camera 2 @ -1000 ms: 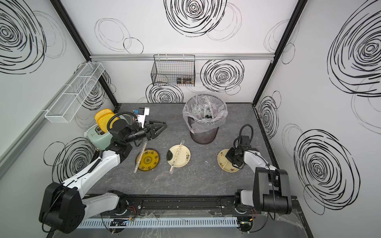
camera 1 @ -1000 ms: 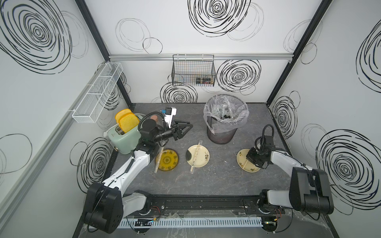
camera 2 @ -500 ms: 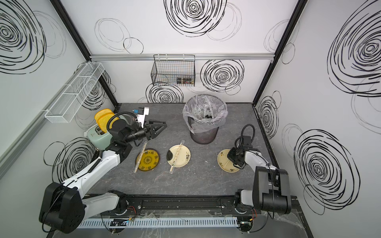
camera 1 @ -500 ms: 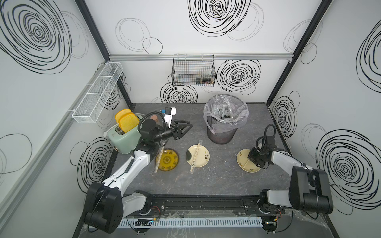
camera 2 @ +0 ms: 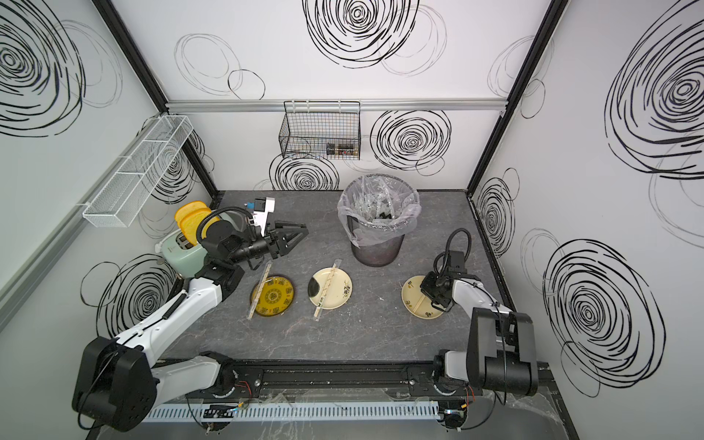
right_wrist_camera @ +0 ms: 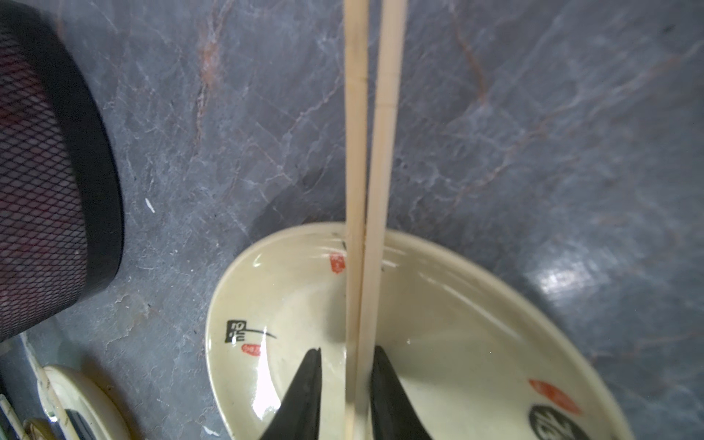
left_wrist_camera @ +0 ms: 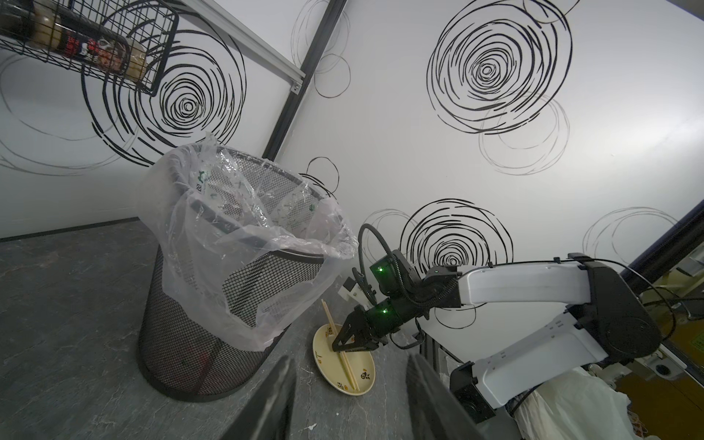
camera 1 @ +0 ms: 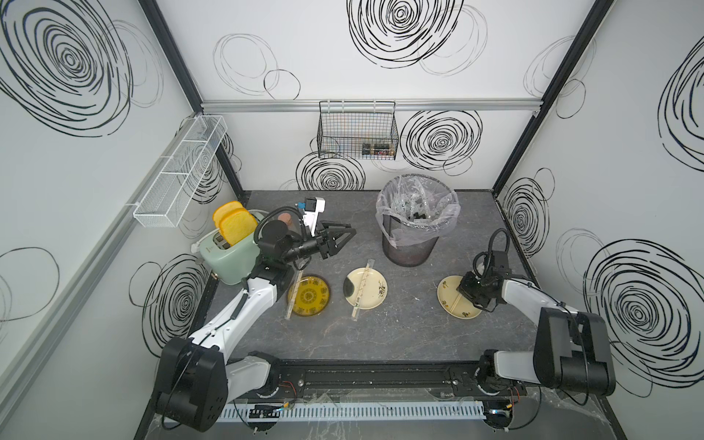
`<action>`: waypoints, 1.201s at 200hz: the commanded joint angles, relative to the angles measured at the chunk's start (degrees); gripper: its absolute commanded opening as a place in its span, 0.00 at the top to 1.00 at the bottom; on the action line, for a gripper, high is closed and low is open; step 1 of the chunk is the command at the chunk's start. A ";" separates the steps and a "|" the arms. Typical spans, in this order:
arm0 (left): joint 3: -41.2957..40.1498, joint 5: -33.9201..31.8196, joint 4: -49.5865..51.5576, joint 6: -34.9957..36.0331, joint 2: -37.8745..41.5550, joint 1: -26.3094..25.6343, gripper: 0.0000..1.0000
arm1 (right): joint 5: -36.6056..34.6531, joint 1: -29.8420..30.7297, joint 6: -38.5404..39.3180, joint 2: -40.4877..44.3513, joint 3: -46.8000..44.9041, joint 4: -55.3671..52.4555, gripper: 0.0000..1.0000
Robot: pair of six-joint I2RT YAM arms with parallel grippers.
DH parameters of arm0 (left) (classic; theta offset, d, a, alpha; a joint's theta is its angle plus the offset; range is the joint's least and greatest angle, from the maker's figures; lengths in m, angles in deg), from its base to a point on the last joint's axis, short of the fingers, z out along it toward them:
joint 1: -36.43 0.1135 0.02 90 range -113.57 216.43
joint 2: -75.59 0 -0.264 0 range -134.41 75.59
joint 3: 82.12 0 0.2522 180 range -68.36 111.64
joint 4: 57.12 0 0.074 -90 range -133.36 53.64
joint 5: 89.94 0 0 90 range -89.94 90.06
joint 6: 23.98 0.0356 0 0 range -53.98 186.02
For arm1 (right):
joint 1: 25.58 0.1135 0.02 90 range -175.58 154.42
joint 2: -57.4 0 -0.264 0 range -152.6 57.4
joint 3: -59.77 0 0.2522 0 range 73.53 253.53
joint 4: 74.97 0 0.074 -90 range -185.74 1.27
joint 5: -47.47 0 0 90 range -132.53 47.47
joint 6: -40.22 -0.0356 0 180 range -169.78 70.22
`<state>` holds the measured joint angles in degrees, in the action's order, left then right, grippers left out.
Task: Remove the packaging of disposable chopsticks
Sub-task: Place the disposable chopsticks on the plate.
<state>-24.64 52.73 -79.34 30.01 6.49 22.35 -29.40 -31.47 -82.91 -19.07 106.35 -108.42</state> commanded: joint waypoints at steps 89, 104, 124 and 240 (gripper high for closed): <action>1.19 0.95 -2.34 0.24 -0.24 0.41 0.48 | -3.73 -1.00 0.95 -0.53 -1.70 -3.23 0.67; 1.18 0.95 -2.33 0.24 -0.18 0.44 0.48 | -3.81 -1.00 0.91 -0.37 -1.63 -3.42 0.65; 1.19 0.95 -2.33 0.24 0.00 0.29 0.48 | -3.90 -1.05 0.80 -0.10 -1.70 -3.64 0.64; 1.28 1.12 -2.26 0.24 0.00 -0.06 0.48 | -5.24 -0.96 0.17 2.41 -0.83 -6.25 0.50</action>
<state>-24.64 52.75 -79.32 30.03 6.49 22.35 -32.68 -32.25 -82.32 -17.12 106.35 -109.88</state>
